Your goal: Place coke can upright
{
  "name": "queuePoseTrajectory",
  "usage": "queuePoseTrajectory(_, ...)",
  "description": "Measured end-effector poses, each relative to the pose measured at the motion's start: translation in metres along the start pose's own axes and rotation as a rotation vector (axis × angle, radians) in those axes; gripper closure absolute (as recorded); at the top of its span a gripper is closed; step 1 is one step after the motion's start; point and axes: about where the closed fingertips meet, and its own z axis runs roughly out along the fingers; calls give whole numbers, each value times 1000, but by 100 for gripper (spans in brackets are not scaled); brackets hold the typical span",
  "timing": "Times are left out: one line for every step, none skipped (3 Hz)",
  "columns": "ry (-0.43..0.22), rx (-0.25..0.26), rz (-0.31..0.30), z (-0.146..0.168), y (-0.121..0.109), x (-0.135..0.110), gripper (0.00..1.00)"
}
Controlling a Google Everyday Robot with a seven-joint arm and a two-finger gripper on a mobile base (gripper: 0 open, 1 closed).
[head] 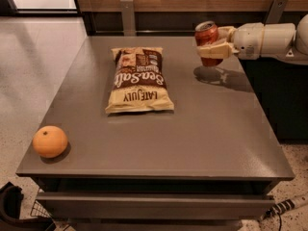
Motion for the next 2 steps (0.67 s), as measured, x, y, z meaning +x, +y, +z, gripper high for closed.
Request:
queuePoseTrajectory(-13,-46,41,15,0,5,100)
queuePoseTrajectory(-28,-72,53,26,-3,9,100)
